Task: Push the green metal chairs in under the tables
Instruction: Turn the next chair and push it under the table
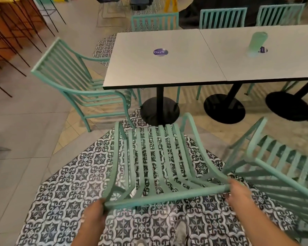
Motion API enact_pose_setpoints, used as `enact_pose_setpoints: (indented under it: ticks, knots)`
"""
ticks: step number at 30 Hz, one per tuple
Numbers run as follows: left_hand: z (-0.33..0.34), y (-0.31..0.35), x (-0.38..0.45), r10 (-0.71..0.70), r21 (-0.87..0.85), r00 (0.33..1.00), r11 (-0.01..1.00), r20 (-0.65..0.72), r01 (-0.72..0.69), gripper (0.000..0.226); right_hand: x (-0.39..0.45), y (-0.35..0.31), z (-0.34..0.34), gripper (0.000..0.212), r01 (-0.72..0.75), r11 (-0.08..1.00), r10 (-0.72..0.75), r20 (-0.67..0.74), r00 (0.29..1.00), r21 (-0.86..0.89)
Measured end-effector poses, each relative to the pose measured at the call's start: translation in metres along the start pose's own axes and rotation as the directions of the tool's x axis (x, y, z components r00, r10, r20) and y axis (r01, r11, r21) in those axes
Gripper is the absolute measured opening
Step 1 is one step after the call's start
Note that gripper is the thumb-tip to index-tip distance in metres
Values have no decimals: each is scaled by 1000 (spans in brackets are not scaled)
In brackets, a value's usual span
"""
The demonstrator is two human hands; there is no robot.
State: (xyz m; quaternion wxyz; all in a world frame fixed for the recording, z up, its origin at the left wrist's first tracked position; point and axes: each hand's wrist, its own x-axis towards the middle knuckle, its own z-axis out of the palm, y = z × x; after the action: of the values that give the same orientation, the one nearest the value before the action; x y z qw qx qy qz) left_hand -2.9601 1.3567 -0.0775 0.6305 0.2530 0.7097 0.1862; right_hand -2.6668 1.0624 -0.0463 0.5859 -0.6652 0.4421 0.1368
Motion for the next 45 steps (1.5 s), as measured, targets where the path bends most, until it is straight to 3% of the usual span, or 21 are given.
enact_pose_setpoints:
  ticks: [4,7,9,11,14,16,19,22,26,37,45]
  knots:
    - [16,7,-5,-49,93,996,995,74,42,28,2,-1,-14,15,-47,998,47,-7,999,46]
    - [29,9,-17,-14,104,993,995,114,2,29,4,-5,-24,27,-34,996,39,-65,997,78]
    - [37,9,-17,-21,128,991,992,131,4,26,11,-2,-31,26,-51,983,65,-76,995,174]
    - [43,9,-19,-28,137,988,991,154,7,24,6,-3,-34,15,-106,951,108,9,994,291]
    - [47,13,-19,-41,108,980,994,194,20,28,3,-3,-46,23,-92,972,102,-32,994,216]
    - [47,11,-21,-46,49,973,998,224,36,31,5,-1,-51,31,-90,979,89,13,996,184]
    - [42,2,-32,-77,-8,968,997,240,82,34,9,7,-58,13,-115,967,83,146,986,228]
    - [44,-2,-47,-102,-60,955,991,280,124,32,8,13,-62,26,-162,925,93,207,974,345]
    - [53,2,-54,-112,-129,963,981,244,147,33,7,9,-56,18,-221,899,139,231,963,378]
    - [95,26,-63,-77,-104,971,989,225,103,31,11,-31,-22,2,-252,875,113,330,937,414]
    - [132,43,-60,-59,-117,981,990,187,81,35,24,-54,2,7,-253,888,104,368,924,384]
